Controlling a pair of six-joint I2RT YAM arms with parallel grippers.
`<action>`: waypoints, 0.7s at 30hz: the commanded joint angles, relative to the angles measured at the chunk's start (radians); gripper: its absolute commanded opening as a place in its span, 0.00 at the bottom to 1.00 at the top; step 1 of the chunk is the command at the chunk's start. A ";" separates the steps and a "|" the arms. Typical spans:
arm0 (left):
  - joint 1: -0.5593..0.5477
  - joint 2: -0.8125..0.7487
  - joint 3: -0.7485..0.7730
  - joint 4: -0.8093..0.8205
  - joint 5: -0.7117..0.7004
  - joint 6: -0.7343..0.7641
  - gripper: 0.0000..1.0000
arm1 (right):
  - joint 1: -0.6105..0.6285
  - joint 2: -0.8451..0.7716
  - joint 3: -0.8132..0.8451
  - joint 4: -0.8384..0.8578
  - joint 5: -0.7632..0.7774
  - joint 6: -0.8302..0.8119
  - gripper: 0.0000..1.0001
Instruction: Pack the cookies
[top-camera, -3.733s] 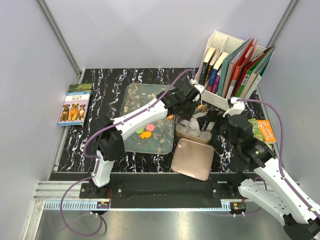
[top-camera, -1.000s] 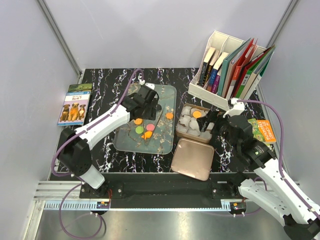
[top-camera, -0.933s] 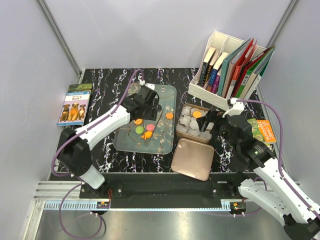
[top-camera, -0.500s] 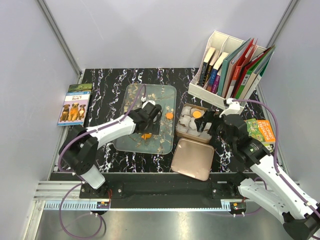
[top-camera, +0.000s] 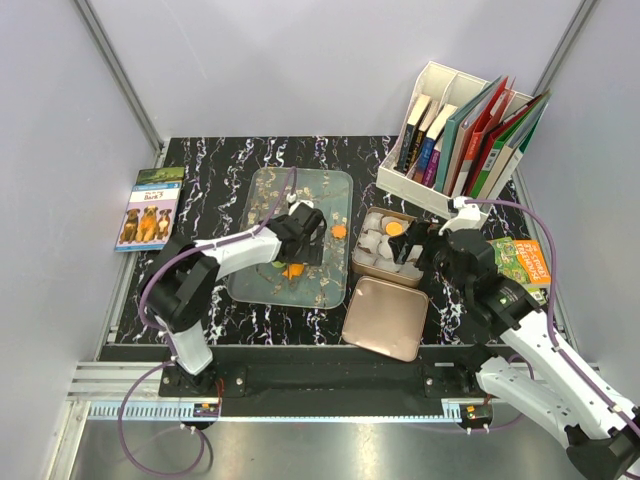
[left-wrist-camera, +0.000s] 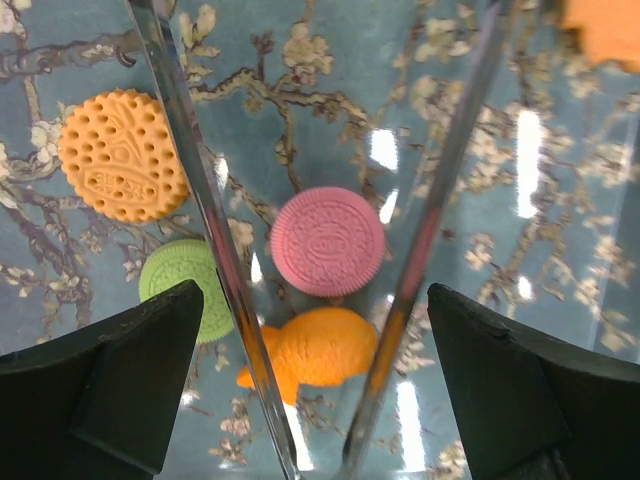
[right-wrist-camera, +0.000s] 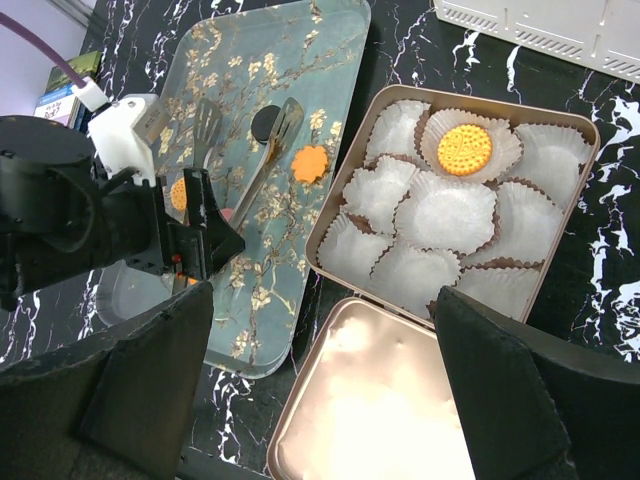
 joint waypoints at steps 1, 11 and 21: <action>0.026 0.019 0.036 0.070 0.010 0.014 0.99 | 0.003 -0.009 -0.006 0.035 -0.002 0.000 1.00; 0.036 0.016 0.022 0.080 0.016 0.016 0.73 | 0.004 0.006 -0.009 0.040 -0.005 0.000 1.00; 0.031 -0.072 -0.007 0.040 0.002 0.014 0.52 | 0.004 0.008 -0.013 0.048 -0.024 0.019 1.00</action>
